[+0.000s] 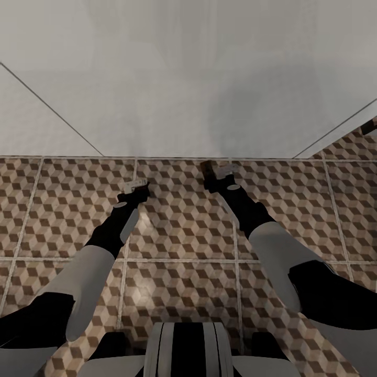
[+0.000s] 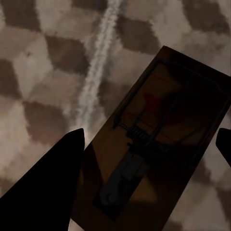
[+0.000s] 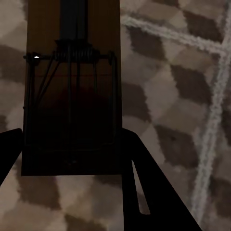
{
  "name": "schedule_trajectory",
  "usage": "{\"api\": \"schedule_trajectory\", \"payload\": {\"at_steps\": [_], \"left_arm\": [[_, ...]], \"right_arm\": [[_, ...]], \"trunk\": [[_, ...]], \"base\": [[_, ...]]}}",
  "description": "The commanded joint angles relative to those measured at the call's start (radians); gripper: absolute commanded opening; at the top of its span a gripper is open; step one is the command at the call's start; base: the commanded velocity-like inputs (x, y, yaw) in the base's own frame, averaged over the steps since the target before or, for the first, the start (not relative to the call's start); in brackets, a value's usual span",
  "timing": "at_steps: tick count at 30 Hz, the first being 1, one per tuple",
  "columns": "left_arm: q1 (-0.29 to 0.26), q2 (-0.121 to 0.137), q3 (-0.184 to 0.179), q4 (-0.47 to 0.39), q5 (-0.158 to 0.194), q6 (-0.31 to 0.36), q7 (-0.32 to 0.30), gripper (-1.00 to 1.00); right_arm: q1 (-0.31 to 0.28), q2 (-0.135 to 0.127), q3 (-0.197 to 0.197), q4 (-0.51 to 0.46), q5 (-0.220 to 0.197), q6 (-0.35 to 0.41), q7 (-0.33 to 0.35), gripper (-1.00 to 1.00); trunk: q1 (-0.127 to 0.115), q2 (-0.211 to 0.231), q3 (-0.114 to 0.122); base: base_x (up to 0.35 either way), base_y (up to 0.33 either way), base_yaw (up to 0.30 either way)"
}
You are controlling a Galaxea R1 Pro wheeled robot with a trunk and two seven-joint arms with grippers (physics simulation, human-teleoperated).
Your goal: Take the four mousetraps from the cabinet in the bathroom and place them on the bathroom floor. Make sure all four end up on the same floor surface, and ensure that at least two of them are either under or directly next to the same bathroom sink.
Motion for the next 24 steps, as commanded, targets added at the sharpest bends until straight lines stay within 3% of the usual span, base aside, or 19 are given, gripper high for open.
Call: {"api": "schedule_trajectory", "payload": {"at_steps": [1, 9, 24], "left_arm": [[0.0, 0.001, -0.005, -0.002, 0.009, 0.0, 0.009, -1.0], [0.0, 0.001, -0.006, 0.001, 0.01, -0.036, 0.011, -1.0], [0.0, -0.004, -0.006, 0.02, 0.013, -0.04, 0.007, -1.0]], "right_arm": [[0.0, 0.0, 0.004, -0.002, 0.004, 0.007, -0.003, -1.0], [0.0, 0.0, 0.004, -0.002, 0.005, 0.007, -0.003, -1.0], [0.0, 0.0, 0.004, 0.0, 0.004, 0.006, -0.003, -1.0]], "trunk": [[0.0, 0.0, 0.0], [0.0, 0.0, 0.0], [0.0, 0.0, 0.0]], "base": [[0.0, 0.0, 0.0], [0.0, 0.0, 0.0], [0.0, 0.0, 0.0]]}}
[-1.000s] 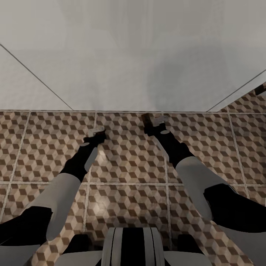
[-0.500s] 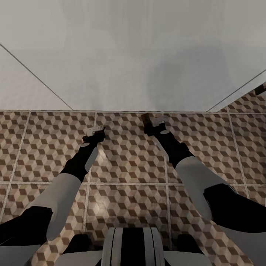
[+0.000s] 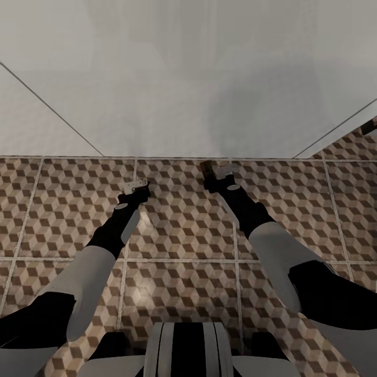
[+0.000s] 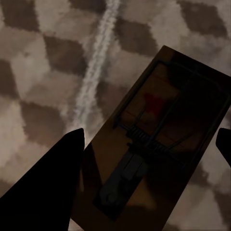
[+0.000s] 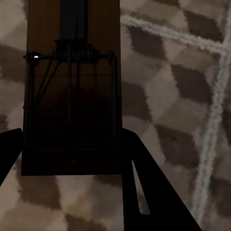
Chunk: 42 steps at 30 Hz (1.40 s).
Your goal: Take the four mousetraps from the cabinet in the bathroom and place them on the bathroom floor. Make sure all four end up on the same floor surface, and ensure that at least two of them are either under or directly next to the same bathroom sink.
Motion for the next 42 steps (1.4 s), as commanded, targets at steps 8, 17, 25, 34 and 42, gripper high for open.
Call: {"api": "schedule_trajectory", "payload": {"at_steps": [8, 17, 25, 34, 42], "left_arm": [[0.0, 0.001, -0.005, 0.002, 0.013, 0.005, 0.006, -1.0], [0.0, 0.0, -0.005, -0.003, 0.015, 0.007, 0.005, -1.0], [0.0, -0.001, -0.009, -0.028, 0.015, 0.004, 0.001, -1.0], [0.0, -0.003, -0.036, -0.098, 0.012, 0.004, -0.019, -1.0], [0.0, -0.006, -0.043, -0.168, 0.01, 0.006, -0.02, -1.0]], "right_arm": [[-0.001, 0.0, -0.001, 0.003, 0.004, 0.013, -0.008, -1.0], [-0.001, 0.0, -0.007, 0.017, 0.003, 0.034, -0.022, -1.0], [-0.001, 0.001, -0.01, 0.016, -0.001, 0.074, -0.035, -1.0], [-0.001, 0.001, -0.01, 0.013, -0.001, 0.076, -0.034, -1.0], [-0.001, 0.001, -0.009, 0.013, -0.002, 0.076, -0.032, -1.0]], "trunk": [[0.0, 0.0, 0.0], [0.0, 0.0, 0.0], [0.0, 0.0, 0.0], [0.0, 0.0, 0.0], [0.0, 0.0, 0.0]], "base": [[0.0, 0.0, 0.0], [0.0, 0.0, 0.0], [0.0, 0.0, 0.0], [0.0, 0.0, 0.0], [0.0, 0.0, 0.0]]}}
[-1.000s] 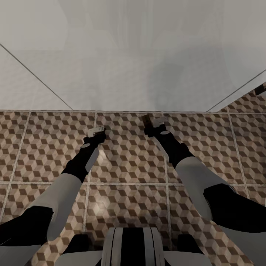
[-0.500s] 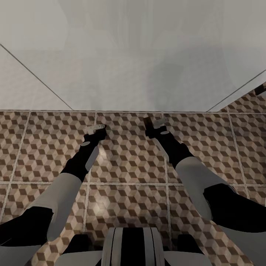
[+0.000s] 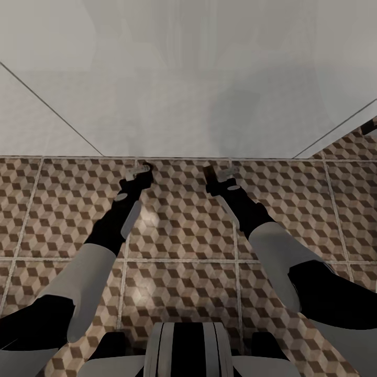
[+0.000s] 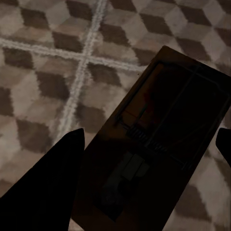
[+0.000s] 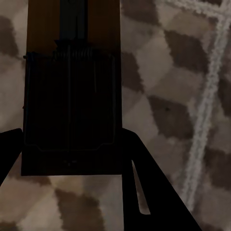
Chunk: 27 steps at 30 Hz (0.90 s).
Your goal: Take the four mousetraps from the cabinet in the bathroom and place them on the bathroom floor. Make sure all four end up on the same floor surface, and ensure that at least two of them are either under or directly next to the same bathroom sink.
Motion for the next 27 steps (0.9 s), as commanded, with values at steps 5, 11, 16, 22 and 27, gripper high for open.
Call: {"api": "schedule_trajectory", "payload": {"at_steps": [5, 11, 16, 22, 27], "left_arm": [[0.0, 0.001, -0.004, -0.02, 0.009, 0.004, 0.008, -1.0], [0.0, 0.001, -0.004, -0.023, 0.009, 0.004, 0.008, -1.0], [0.0, 0.001, -0.004, -0.023, 0.009, 0.004, 0.008, -1.0], [0.0, 0.001, -0.006, -0.02, 0.009, 0.005, 0.007, -1.0], [0.0, 0.001, -0.005, 0.017, 0.01, 0.01, 0.005, -1.0]], "right_arm": [[0.0, -0.001, 0.004, -0.004, 0.004, 0.007, -0.002, -1.0], [0.0, 0.0, 0.005, -0.006, 0.004, 0.007, -0.001, -1.0], [0.0, -0.001, 0.005, -0.006, 0.005, 0.007, -0.001, -1.0], [0.0, -0.001, 0.005, -0.007, 0.005, 0.007, -0.001, -1.0], [0.0, -0.001, 0.005, -0.008, 0.005, 0.007, -0.001, -1.0]], "trunk": [[0.0, 0.0, 0.0], [0.0, 0.0, 0.0], [0.0, 0.0, 0.0], [0.0, 0.0, 0.0], [0.0, 0.0, 0.0]], "base": [[0.0, 0.0, 0.0], [0.0, 0.0, 0.0], [0.0, 0.0, 0.0], [0.0, 0.0, 0.0], [0.0, 0.0, 0.0]]}}
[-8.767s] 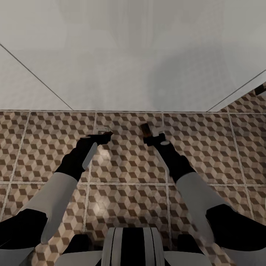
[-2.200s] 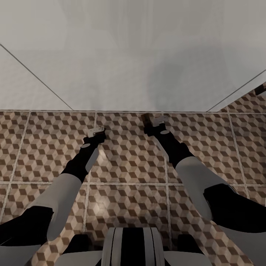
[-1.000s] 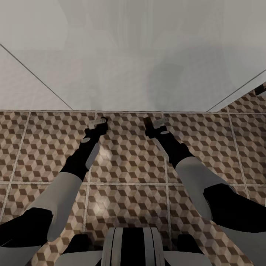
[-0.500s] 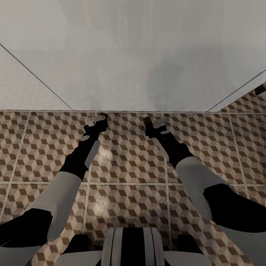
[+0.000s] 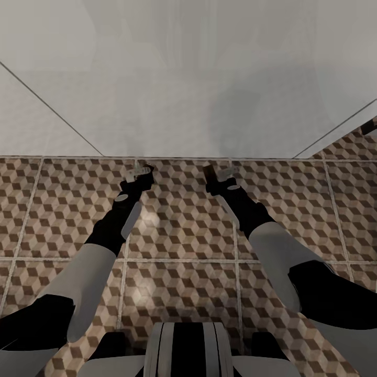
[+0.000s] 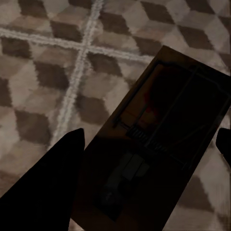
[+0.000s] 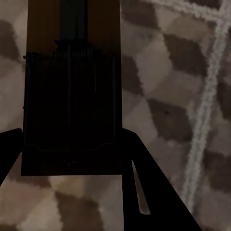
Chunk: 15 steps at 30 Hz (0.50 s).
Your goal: Take the four mousetraps from the cabinet in the bathroom and place them on the bathroom floor. Make sure all four end up on the same floor surface, and ensure that at least two of them are either under or directly next to the same bathroom sink.
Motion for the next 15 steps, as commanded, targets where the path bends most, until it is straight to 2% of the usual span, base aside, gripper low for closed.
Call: {"api": "schedule_trajectory", "payload": {"at_steps": [1, 4, 10, 15], "left_arm": [[0.0, 0.0, -0.003, 0.007, 0.009, 0.005, 0.008, -1.0], [0.0, -0.001, 0.0, 0.069, 0.01, 0.02, 0.001, -1.0], [0.0, -0.001, 0.001, 0.1, 0.012, 0.075, -0.012, -1.0], [0.0, -0.001, 0.001, 0.105, 0.013, 0.089, -0.015, -1.0]], "right_arm": [[0.0, 0.0, 0.004, -0.002, 0.004, 0.007, -0.003, -1.0], [0.0, 0.0, 0.004, -0.003, 0.004, 0.006, -0.003, -1.0], [0.0, 0.0, 0.004, -0.004, 0.004, 0.005, -0.003, -1.0], [0.0, 0.0, 0.005, -0.005, 0.004, 0.003, -0.003, -1.0]], "trunk": [[0.0, 0.0, 0.0], [0.0, 0.0, 0.0], [0.0, 0.0, 0.0], [0.0, 0.0, 0.0]], "base": [[0.0, 0.0, 0.0], [0.0, 0.0, 0.0], [0.0, 0.0, 0.0], [0.0, 0.0, 0.0]]}}
